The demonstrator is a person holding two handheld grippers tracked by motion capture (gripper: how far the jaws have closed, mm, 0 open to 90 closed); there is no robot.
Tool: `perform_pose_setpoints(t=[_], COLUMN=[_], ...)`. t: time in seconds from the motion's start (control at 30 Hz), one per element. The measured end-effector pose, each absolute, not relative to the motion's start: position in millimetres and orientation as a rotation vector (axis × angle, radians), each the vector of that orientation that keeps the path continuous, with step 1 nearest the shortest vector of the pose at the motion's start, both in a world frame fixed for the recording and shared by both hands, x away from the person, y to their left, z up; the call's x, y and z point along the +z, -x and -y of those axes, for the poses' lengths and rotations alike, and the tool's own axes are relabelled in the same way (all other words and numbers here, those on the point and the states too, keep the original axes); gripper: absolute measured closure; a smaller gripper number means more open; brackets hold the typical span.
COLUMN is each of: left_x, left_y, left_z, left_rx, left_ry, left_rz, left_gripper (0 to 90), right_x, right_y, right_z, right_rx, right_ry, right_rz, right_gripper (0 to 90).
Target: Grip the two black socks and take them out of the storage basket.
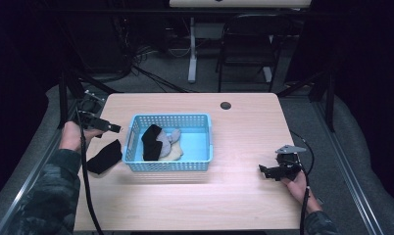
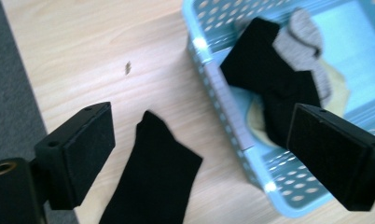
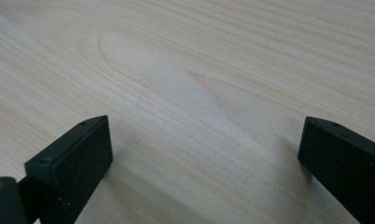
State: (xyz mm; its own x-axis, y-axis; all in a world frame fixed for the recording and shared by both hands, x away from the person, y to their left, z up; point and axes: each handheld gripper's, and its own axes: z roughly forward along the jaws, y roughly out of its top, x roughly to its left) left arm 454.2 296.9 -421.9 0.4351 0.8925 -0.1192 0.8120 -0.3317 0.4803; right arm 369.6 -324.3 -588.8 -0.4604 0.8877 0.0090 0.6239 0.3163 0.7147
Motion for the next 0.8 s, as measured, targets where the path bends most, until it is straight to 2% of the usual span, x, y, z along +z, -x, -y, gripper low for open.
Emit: perform_pose_setpoints(t=[0.37,0.8], left_x=[-417,-434], left_y=[-453,-463], left_z=[-262,-224], left_rx=[0.230,0.173], left_ry=[-2.269,-2.346], left_rz=[-1.331,-1.266], left_gripper=[1.6,0.6], right_x=[-589,-589], right_y=[-370,-370], right_z=[324,324], right_rx=[0.933,0.934], right_ry=[-1.344,-1.343], right_rz=[-2.202,-2.202], right_gripper=[2.4,2.4])
